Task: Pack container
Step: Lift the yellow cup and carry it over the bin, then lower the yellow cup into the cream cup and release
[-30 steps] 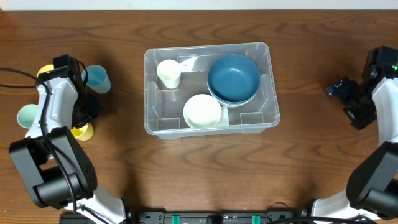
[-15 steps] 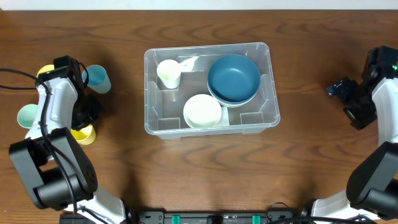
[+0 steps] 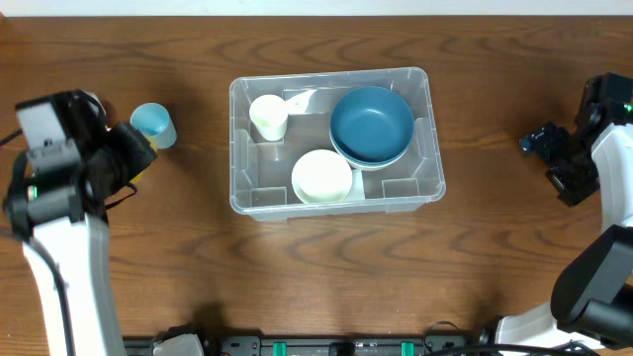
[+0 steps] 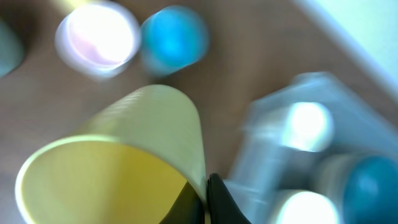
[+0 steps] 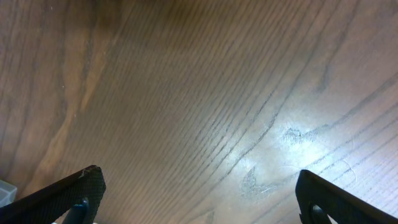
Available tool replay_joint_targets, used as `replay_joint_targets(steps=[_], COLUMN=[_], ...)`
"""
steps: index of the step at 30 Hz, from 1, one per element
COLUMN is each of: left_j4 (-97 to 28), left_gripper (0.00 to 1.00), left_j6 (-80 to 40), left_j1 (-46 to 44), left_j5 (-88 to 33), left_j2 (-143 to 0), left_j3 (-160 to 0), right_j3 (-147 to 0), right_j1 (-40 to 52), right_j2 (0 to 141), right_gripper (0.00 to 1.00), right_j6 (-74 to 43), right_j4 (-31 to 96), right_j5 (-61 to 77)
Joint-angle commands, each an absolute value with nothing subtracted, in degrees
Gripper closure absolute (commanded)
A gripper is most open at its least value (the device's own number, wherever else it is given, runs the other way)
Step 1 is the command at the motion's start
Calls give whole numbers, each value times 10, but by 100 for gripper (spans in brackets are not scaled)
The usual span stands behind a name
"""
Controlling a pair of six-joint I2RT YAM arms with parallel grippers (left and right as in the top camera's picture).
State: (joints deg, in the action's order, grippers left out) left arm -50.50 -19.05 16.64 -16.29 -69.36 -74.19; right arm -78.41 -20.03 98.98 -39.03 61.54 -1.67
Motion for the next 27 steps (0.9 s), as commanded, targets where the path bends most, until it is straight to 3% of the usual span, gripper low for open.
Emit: replay_joint_targets(steps=[1,7,15,27], left_j4=[-471,-398,-329,-264], left_gripper=[94,94,94,94], left_j6=[-176,-176,-165,-111], left_j1=[128,18,-102,-165], left_j5=[-253,-234,-158,-57], left_j2=[-642,-628,-727,-885], left_j3=[-746,-746,-746,-746], right_j3=[-786,-786,-786,-786], right_j1=[-202,-202,-202,-202], right_j2=[989,989,989,989], right_gripper=[1,1,1,1], right_j6=[-398,-398,-398,-398], right_j4=[615,615,615,615], right_j5=[-19,-19,-19,-19])
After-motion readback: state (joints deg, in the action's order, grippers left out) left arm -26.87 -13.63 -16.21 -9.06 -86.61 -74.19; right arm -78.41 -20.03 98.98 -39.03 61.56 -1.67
